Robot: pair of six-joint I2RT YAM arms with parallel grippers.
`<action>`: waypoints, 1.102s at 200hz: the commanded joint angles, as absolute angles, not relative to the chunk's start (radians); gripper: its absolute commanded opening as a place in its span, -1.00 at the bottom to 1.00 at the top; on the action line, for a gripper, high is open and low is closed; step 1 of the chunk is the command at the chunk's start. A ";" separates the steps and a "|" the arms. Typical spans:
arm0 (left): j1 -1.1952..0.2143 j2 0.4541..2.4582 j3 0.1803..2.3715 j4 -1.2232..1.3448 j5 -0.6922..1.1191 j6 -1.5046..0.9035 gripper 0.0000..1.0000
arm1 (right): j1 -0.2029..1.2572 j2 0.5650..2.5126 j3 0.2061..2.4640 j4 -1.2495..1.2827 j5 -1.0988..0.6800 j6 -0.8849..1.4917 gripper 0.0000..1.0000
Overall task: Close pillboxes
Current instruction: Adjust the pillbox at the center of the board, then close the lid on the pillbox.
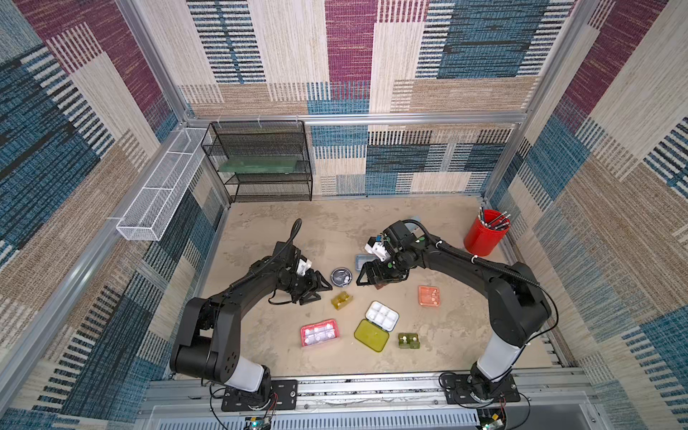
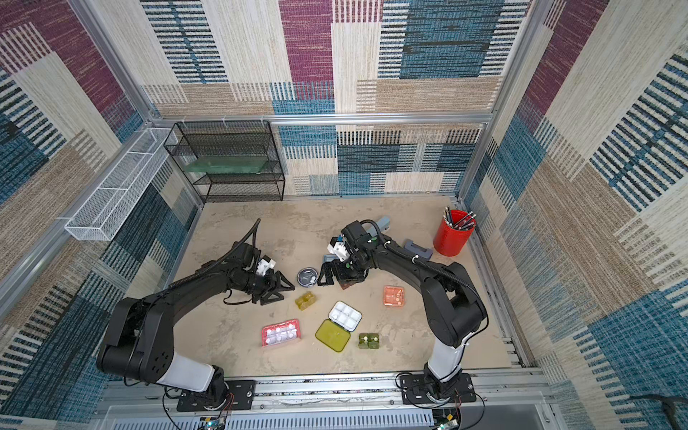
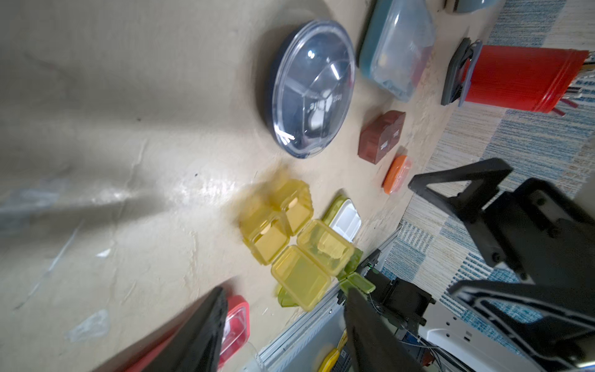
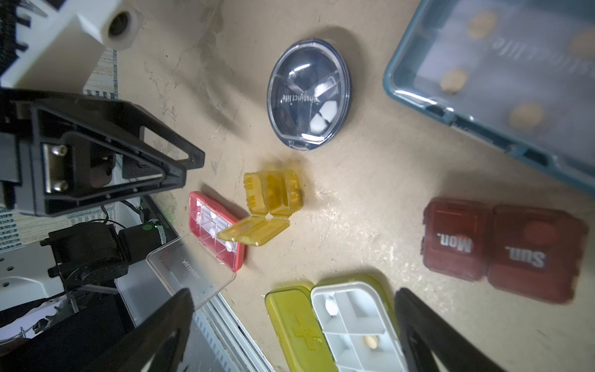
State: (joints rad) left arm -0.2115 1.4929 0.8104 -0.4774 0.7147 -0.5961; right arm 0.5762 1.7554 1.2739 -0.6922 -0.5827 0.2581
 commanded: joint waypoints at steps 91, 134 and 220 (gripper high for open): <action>-0.238 1.570 0.759 -0.338 0.742 -0.649 0.08 | 0.686 1.747 1.232 -0.749 -0.439 0.223 0.94; -0.271 1.612 0.773 -0.328 0.719 -0.654 0.02 | 0.702 1.800 1.280 -0.790 -0.412 0.197 0.92; -0.300 1.664 0.804 -0.350 0.692 -0.622 -0.09 | 0.723 1.884 1.351 -0.827 -0.377 0.208 0.91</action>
State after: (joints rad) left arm -0.2958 1.6520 0.7841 -0.3359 0.7090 -0.6483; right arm 0.7227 1.8675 1.3304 -0.8101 -0.4042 0.2050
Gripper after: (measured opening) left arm 0.459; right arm 0.956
